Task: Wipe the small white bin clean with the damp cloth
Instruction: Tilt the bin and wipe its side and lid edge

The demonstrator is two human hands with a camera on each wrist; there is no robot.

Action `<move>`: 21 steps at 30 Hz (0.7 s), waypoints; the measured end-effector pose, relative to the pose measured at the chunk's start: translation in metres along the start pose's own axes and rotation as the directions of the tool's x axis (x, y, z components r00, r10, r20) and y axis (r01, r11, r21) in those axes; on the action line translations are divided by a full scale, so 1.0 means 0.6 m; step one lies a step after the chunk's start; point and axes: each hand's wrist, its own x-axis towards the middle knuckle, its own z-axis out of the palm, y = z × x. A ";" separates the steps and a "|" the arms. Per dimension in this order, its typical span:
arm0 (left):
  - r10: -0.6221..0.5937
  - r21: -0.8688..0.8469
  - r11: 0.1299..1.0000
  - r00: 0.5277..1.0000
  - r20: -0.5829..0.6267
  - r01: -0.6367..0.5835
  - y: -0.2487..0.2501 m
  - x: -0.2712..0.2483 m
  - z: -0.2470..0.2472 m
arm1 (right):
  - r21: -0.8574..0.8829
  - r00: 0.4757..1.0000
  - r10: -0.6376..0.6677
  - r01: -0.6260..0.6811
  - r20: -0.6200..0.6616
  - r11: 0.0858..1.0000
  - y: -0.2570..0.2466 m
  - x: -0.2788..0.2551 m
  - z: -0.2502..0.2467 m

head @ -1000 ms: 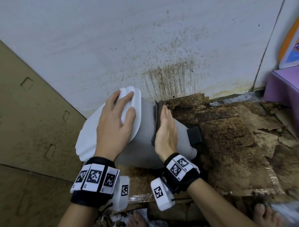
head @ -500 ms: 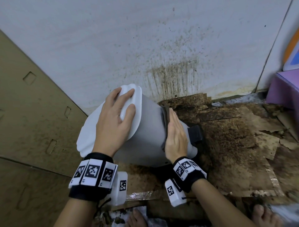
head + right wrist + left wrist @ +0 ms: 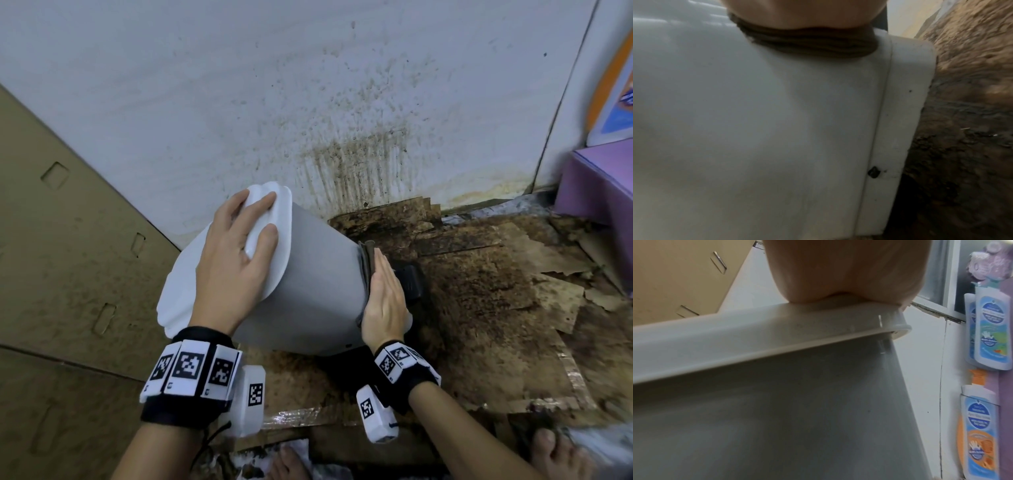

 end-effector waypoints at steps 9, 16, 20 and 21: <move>-0.004 0.024 1.000 1.000 -0.023 0.004 -0.005 0.003 0.002 | -0.037 0.997 0.021 -0.018 0.071 0.999 -0.184 -0.008 0.047; 0.008 0.014 1.000 1.000 -0.003 -0.008 -0.005 0.007 0.004 | 0.147 0.987 -0.044 0.021 0.152 0.989 -0.236 -0.005 0.044; 0.007 0.007 1.000 1.000 0.000 -0.007 -0.005 0.007 0.003 | 0.099 0.965 -0.118 0.097 0.236 0.990 -0.214 0.009 0.035; 0.004 0.004 1.000 1.000 0.002 -0.004 -0.005 0.007 0.003 | 0.102 0.959 -0.124 0.101 0.255 0.990 -0.207 0.015 0.032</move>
